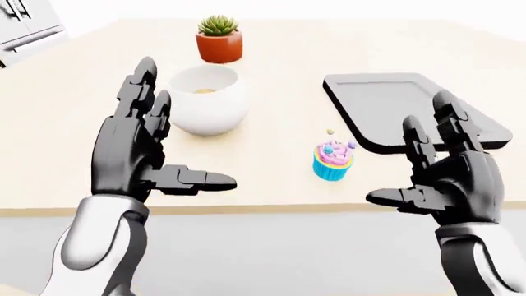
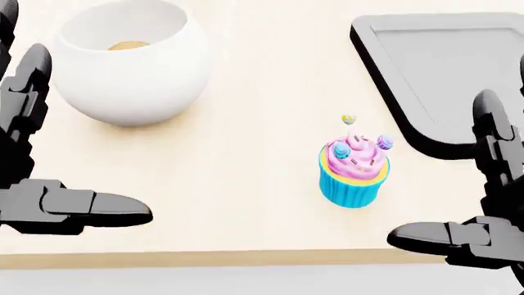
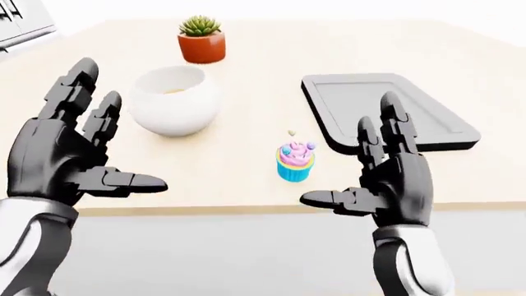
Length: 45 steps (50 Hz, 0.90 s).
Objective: Pick up the bowl with donut and place it on the tray. Pick up the cupcake and place it on the tray.
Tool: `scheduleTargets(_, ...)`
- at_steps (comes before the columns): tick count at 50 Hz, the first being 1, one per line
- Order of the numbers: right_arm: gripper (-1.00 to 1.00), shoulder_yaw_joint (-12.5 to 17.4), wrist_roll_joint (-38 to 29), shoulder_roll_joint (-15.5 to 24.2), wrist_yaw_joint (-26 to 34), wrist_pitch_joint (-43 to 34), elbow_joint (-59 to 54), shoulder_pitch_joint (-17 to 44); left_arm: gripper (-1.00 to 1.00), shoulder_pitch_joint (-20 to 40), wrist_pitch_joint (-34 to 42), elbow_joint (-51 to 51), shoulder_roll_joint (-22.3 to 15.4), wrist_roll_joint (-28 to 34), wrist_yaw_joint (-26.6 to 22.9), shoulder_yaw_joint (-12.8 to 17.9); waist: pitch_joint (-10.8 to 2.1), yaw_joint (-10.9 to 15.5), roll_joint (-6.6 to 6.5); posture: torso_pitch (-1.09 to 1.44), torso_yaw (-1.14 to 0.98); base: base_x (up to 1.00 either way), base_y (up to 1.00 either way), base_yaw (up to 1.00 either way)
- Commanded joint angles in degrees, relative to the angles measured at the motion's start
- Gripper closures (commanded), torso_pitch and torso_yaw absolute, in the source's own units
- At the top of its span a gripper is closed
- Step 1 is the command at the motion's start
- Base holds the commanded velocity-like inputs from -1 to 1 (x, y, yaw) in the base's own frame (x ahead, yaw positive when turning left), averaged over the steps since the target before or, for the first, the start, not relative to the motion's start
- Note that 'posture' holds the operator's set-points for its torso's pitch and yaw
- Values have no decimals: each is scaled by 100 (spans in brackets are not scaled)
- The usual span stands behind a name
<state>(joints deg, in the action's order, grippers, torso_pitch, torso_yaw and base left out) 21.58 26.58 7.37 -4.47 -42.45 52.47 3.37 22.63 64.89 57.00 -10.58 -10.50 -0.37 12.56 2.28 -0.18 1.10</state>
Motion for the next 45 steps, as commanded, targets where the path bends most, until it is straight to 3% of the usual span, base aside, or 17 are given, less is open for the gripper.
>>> scheduleTargets(1, -100, -36, 116, 35, 29, 220, 231, 103, -100, 121, -165, 116, -65, 11, 60, 108, -26, 18, 22, 0, 0, 28, 0, 0)
scheduleTargets(3, -100, 72, 252, 58, -11, 172, 321, 90, -100, 178, -48, 200, -94, -69, 78, 188, 50, 2, -73, 0, 0, 23, 0, 0)
scheduleTargets(7, -100, 264, 524, 136, -105, 113, 410, 100, -100, 224, 13, 239, -138, -158, 142, 209, -104, -55, -396, 0, 0, 6, 0, 0)
scheduleTargets(9, -100, 255, 535, 161, -121, 177, 382, 84, -100, 268, 92, 289, -162, -205, 172, 229, -33, -59, -265, 0, 0, 0, 0, 0)
scheduleTargets(14, -100, 284, 600, 182, -178, 230, 362, 67, -100, 279, 104, 300, -242, -376, 283, 267, -107, 11, -33, 0, 0, 0, 0, 0)
scheduleTargets(19, -100, 317, 763, 189, -257, 281, 339, 76, -100, 274, 89, 300, -277, -447, 323, 285, -152, 33, -29, 0, 0, 0, 0, 0)
scheduleTargets(20, -100, 334, 856, 196, -287, 260, 341, 86, -100, 271, 86, 300, -290, -475, 341, 292, -257, 25, -73, 0, 0, 0, 0, -7)
scheduleTargets(25, -100, 430, 1313, 278, -475, 205, 366, 115, -100, 310, 111, 300, -361, -619, 444, 319, -126, 19, -156, 0, 0, 0, 0, -55)
scheduleTargets(29, -100, 368, 1382, 358, -524, 326, 364, 69, -100, 309, 109, 300, -397, -685, 476, 365, -49, 93, -53, 0, 0, 0, 0, -47)
scheduleTargets(30, -100, 295, 1234, 369, -502, 364, 357, 47, -100, 312, 111, 300, -400, -690, 476, 370, -121, 57, -59, 0, 0, 0, 0, 0)
scheduleTargets(34, -100, 225, 1071, 322, -413, 432, 302, 32, -100, 372, 156, 300, -477, -816, 477, 552, -73, 35, -40, 0, 0, 0, 0, 0)
scheduleTargets(40, -100, 159, 840, 254, -317, 468, 242, 42, -100, 455, 184, 300, -916, -1797, 1048, 955, -57, 46, -10, 0, 0, 0, 0, 0)
scheduleTargets(43, -100, 174, 796, 243, -303, 451, 255, 54, -100, 479, 172, 300, -1209, -2410, 1522, 1019, -66, 56, 14, 0, 0, 0, 0, 0)
scheduleTargets(45, -100, 161, 743, 253, -296, 437, 279, 62, -100, 556, 226, 300, -1310, -2509, 1640, 1008, -63, 64, 22, 0, 0, 0, 0, 0)
